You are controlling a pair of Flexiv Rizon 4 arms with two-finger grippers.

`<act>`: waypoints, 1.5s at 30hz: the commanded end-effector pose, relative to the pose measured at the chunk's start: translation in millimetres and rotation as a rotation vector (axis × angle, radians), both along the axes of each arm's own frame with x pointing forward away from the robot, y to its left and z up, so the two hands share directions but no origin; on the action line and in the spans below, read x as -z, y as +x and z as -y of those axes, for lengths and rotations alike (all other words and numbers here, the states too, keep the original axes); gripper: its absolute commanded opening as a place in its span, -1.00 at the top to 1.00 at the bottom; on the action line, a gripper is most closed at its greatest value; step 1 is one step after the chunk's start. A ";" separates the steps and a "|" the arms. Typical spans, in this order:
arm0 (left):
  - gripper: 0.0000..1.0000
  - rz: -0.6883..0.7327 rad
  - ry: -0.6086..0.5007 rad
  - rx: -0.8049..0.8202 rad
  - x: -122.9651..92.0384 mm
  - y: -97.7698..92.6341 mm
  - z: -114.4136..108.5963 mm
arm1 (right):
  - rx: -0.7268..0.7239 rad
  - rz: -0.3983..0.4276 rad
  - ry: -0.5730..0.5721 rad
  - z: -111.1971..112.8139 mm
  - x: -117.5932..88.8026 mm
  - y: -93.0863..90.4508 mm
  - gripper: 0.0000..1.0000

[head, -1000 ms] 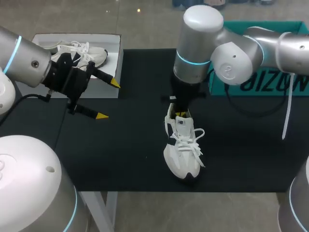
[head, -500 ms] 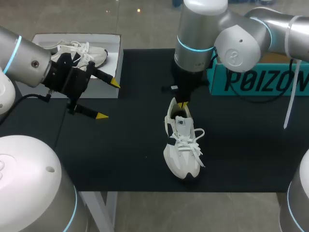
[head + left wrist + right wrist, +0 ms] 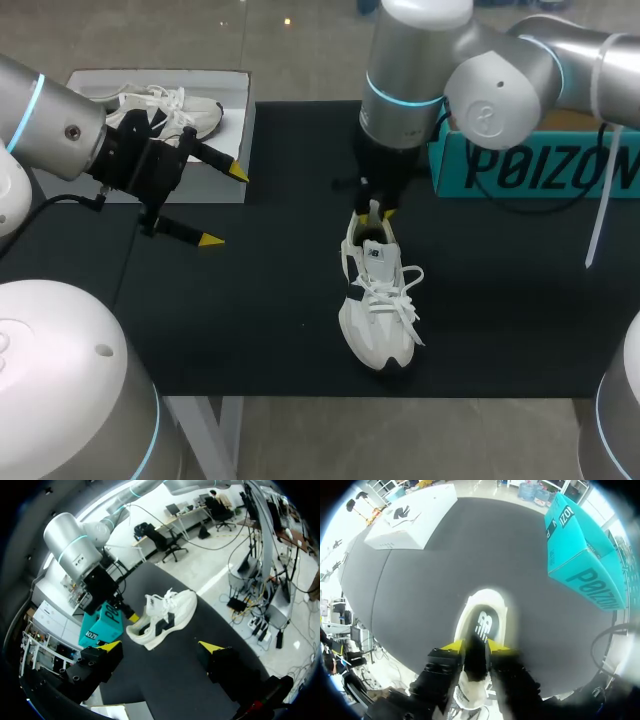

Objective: Take the shoe out of the shoebox, open the shoe tongue, remove and reinsert the insole, then place the shoe into the shoebox

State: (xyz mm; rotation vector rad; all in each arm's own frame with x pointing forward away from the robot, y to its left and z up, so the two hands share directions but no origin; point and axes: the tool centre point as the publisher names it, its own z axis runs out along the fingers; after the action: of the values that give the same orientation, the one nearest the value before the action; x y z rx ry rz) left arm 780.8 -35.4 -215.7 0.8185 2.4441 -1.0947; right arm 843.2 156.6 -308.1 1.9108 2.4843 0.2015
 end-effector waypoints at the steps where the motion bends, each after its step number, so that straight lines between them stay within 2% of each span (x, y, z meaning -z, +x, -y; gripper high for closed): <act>1: -1.00 0.000 0.005 -0.002 -0.3 -0.9 0.4 | -0.014 0.016 0.011 6.1 -8.4 -5.5 -1.00; 6: -1.00 0.000 0.005 -0.002 -0.3 -0.9 0.4 | -0.131 0.035 0.004 7.1 -11.4 -7.8 -1.00; 8: -1.00 0.000 0.005 -0.002 -0.3 -0.9 0.4 | -0.245 0.047 -0.022 6.8 -12.0 -11.1 -1.00; 9: -1.00 0.000 0.005 -0.002 -0.3 -0.9 0.4 | -0.237 0.093 -0.061 7.3 -12.3 -11.9 -1.00; 33: -1.00 0.000 0.005 -0.002 -0.3 -0.9 0.4 | -0.237 0.093 -0.061 7.3 -12.3 -11.9 -1.00; 34: -1.00 0.000 0.005 -0.002 -0.3 -0.9 0.4 | -0.302 0.115 -0.132 10.8 -12.5 -9.0 -1.00; 36: -1.00 0.000 0.005 -0.002 -0.3 -0.9 0.4 | -0.405 0.131 -0.096 14.8 -12.1 -6.0 -1.00; 40: -1.00 0.000 0.005 -0.002 -0.3 -0.9 0.4 | -0.637 0.176 -0.092 22.2 -12.7 -1.6 -1.00; 42: -1.00 0.000 0.005 -0.002 -0.3 -0.9 0.4 | -0.690 0.170 -0.103 26.7 -12.6 0.4 -1.00; 45: -1.00 0.000 0.005 -0.002 -0.3 -0.9 0.4 | -0.808 0.183 -0.051 30.9 -12.2 3.9 -1.00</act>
State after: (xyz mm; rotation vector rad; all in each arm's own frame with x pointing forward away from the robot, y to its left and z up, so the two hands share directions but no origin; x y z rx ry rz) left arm 780.8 -35.4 -215.7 0.8184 2.4441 -1.0946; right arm 845.8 135.9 -293.8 1.0587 2.7828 0.1888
